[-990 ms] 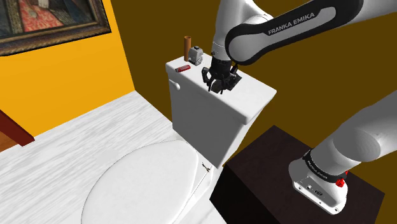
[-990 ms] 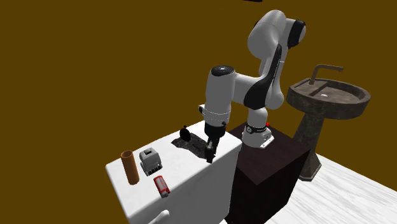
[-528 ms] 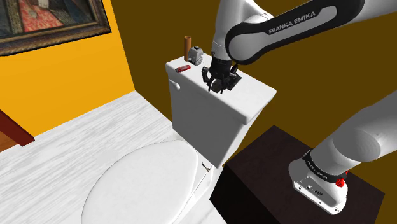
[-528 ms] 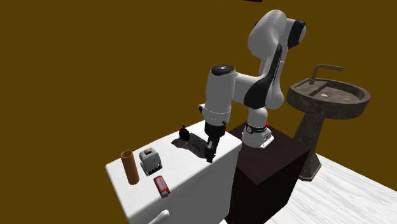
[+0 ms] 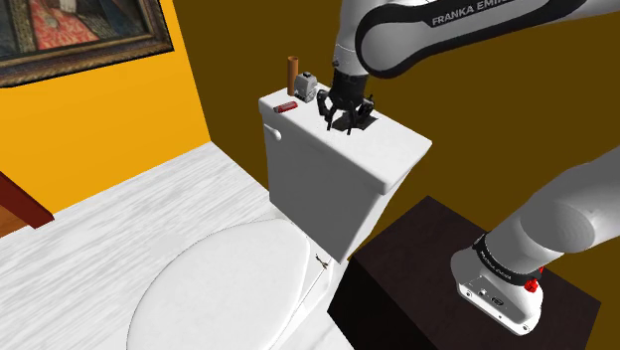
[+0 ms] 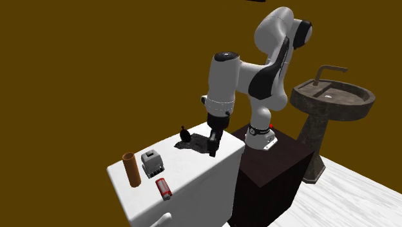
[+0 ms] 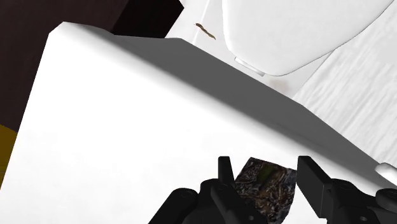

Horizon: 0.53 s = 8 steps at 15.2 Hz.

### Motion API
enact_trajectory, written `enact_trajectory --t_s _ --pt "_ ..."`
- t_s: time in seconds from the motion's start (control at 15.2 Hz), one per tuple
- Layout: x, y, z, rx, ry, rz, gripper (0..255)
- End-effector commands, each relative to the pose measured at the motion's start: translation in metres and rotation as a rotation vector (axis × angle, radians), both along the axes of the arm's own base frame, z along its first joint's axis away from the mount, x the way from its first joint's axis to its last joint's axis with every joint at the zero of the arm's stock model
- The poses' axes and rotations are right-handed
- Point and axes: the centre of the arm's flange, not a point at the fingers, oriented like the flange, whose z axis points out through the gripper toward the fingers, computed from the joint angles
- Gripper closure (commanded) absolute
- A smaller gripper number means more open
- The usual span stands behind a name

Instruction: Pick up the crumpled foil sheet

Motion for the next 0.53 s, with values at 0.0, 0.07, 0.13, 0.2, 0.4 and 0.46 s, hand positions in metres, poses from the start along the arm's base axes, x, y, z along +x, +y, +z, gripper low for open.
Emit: enact_trajectory --t_s 0.0,0.07,0.13,0.2,0.4,0.46 --pt "-0.001 0.001 0.01 0.0 0.001 0.0 255" --pt "-0.001 0.001 0.015 0.0 0.001 0.0 255" --pt "-0.001 0.001 0.02 0.0 0.001 0.0 255" --pt "-0.001 0.001 0.025 0.0 0.001 0.0 255" --pt "-0.001 0.001 0.037 0.0 0.001 0.0 255" --pt "-0.001 0.001 0.037 0.0 0.001 0.0 255"
